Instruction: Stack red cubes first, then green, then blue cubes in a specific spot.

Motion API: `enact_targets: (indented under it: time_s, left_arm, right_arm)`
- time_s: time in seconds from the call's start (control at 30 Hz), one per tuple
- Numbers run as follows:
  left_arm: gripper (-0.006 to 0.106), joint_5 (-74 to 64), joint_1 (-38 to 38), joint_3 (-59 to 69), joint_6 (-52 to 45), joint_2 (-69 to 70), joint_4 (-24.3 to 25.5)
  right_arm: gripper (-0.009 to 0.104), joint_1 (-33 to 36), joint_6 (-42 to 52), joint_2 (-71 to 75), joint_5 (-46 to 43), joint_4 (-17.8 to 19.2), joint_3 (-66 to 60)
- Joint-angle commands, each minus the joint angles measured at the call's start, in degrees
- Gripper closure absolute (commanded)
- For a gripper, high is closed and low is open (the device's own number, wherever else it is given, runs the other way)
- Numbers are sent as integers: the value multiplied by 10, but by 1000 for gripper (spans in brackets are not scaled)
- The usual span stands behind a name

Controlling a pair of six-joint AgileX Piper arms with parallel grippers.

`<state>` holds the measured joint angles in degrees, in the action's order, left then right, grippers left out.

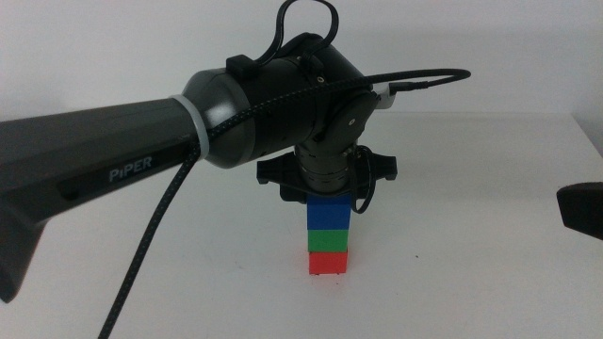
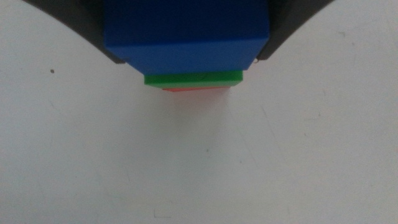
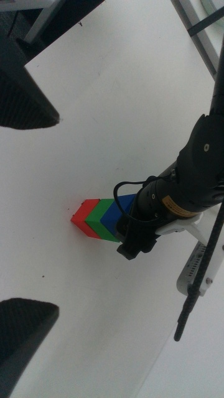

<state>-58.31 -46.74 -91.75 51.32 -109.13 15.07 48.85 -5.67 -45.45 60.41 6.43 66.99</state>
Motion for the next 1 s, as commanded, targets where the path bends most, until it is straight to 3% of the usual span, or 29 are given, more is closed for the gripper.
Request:
enact_targets:
  time_s: [0.0, 0.3, 0.33, 0.43, 0.47, 0.83, 0.97]
  left_arm:
    - [102, 9, -1, -1, -3, 3, 7]
    - [99, 11, -1, -1, -3, 3, 9]
    - [78, 10, -1, -1, -3, 3, 12]
    - [60, 9, -1, -1, -3, 3, 16]
    - [36, 8, -1, -1, -6, 3, 16]
    - [9, 7, -1, -4, -24, 4, 16]
    - [7, 9, -1, -16, -60, 33, 14]
  right_arm:
    - [2, -3, 1, 0, -4, 3, -1]
    - [2, -3, 1, 0, -4, 3, -1]
    - [2, -3, 1, 0, -4, 3, -1]
    - [2, -3, 1, 0, -4, 3, -1]
    - [2, -3, 1, 0, -4, 3, -1]
    - [2, -3, 1, 0, -4, 3, -1]
    - [2, -3, 1, 0, -4, 3, -1]
